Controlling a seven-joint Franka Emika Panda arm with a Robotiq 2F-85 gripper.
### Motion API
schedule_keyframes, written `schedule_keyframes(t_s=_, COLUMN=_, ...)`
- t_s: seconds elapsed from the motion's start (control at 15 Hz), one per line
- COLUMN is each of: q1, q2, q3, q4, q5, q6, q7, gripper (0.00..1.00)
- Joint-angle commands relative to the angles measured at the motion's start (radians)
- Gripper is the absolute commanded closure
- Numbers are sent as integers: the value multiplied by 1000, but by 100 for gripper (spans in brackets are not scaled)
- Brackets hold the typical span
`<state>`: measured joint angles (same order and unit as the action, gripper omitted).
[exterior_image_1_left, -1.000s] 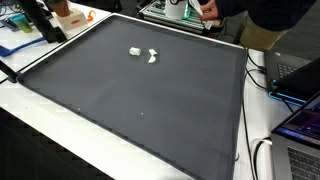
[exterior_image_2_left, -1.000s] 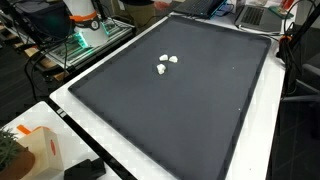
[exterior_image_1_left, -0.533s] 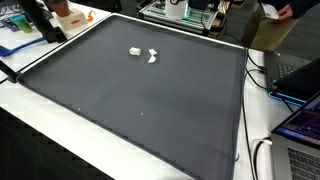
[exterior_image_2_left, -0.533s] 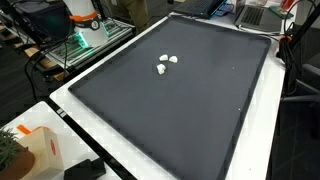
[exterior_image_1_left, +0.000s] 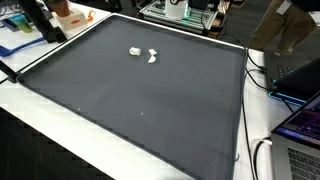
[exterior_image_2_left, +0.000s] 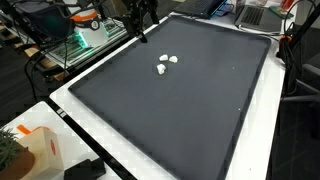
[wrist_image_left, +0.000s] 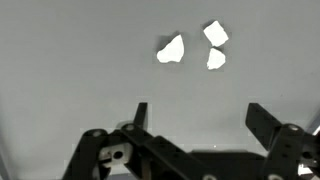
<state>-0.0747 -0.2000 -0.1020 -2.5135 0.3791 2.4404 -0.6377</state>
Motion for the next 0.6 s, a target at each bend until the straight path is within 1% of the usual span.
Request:
schedule_keyframes(t_s=0.0, q1=40, q2=-182, q3=23, q4=-257, q5=-19, q6=284, q7=99, gripper=0)
schedule_keyframes(t_s=0.07, q1=0, q2=-210, q3=89, q4=-320, q5=-7, q6=370, q7=138, gripper=0)
schedule_keyframes(t_s=0.13, q1=70, q2=-107, q3=-22, q4=-183, q5=-34, q6=261, q7=90, gripper=0)
schedule_keyframes(t_s=0.2, q1=18, q2=-134, q3=56, q4=-235, q5=0, q6=321, q7=94, gripper=0)
schedule_keyframes(t_s=0.33, q1=17, q2=-171, q3=80, q4=-284, q5=0, q6=357, q7=122, gripper=0)
schedule_keyframes(t_s=0.47, q1=12, q2=-180, q3=81, q4=-283, q5=0, q6=357, q7=124, gripper=0)
schedule_keyframes(t_s=0.53, q1=-50, q2=-142, q3=156, q4=-279, q5=-44, q6=424, q7=232, gripper=0)
